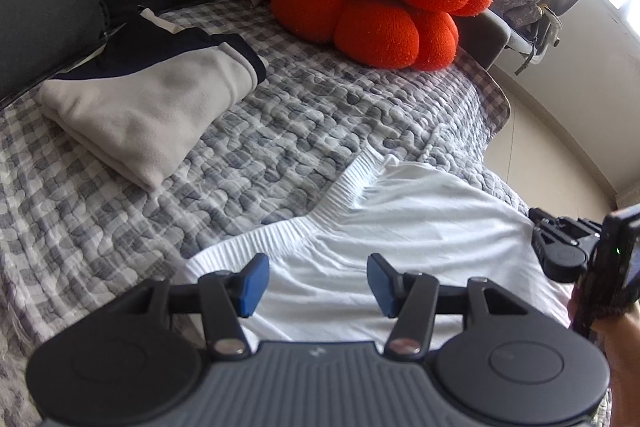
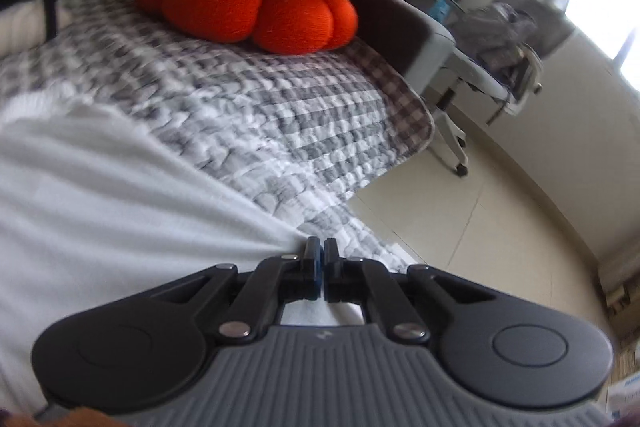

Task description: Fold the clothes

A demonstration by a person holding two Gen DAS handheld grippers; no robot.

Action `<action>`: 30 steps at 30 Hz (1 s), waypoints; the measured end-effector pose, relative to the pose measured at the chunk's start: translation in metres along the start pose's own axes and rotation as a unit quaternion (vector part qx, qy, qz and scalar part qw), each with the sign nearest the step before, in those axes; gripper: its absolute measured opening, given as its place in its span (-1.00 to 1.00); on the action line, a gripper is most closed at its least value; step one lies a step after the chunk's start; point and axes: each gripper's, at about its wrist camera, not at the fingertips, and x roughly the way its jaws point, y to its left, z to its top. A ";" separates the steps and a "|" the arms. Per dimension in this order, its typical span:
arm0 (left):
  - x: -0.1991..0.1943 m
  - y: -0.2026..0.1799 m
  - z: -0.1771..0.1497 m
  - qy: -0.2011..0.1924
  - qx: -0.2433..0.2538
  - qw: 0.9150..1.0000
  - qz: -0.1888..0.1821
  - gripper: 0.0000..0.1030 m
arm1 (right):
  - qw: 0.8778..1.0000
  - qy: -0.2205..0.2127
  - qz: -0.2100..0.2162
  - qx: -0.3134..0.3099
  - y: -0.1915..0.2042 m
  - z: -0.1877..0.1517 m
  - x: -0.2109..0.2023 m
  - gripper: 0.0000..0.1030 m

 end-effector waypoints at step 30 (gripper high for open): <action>0.012 -0.044 -0.030 -0.007 0.094 0.995 0.011 0.09 | 0.845 0.085 -0.105 0.518 -0.311 -0.266 -0.109 -0.95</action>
